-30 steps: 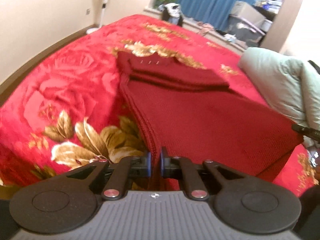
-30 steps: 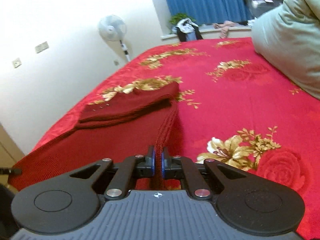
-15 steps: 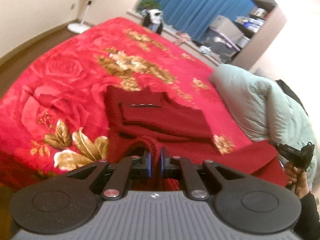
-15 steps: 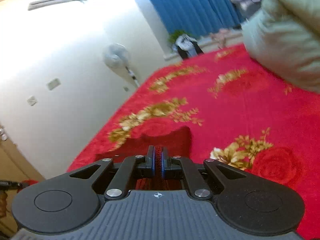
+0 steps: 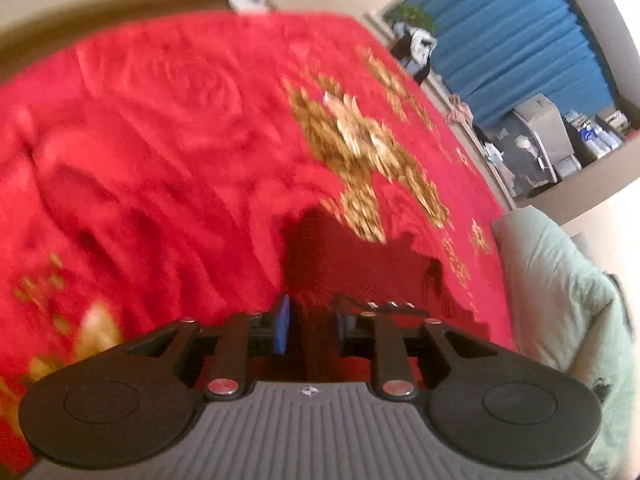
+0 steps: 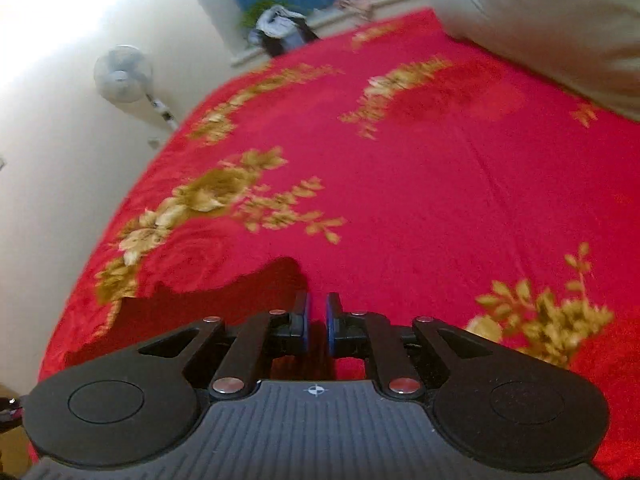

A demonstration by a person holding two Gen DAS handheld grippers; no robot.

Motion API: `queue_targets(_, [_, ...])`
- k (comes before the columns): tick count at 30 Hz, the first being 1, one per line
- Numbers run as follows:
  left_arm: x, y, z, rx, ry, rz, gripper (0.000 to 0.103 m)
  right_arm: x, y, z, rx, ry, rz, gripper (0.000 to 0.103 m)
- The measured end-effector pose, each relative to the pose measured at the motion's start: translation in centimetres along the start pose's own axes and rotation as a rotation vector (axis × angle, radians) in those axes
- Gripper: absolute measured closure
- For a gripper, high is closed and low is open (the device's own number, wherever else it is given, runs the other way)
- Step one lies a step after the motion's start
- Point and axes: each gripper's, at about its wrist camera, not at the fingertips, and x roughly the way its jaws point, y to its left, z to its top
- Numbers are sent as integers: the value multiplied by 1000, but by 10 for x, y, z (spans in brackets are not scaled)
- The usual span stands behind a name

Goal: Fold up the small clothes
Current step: 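Grasp the sweater hem with both grippers and lift it toward the collar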

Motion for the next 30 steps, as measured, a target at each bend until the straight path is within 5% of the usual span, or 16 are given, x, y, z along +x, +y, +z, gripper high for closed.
queue_targets(4, [-25,23,-3,-25,-60,37,65,-13,-22,-14,22,-11,8,92])
queue_targets(8, [-11,33,-12,44,71,141,65,-11,-20,-21,-32,61,-1,91])
queue_targets(11, [1,18,-20,148,117,148,57,4,-10,-33,-124,150,12,70])
queue_targets(14, [10,1,-20,204,98,143,49,21,-2,-40,-160,188,40,66])
queue_targets(30, [66,-56,4,242,-43,173,44,53,-1,-16,-54,3,142,60])
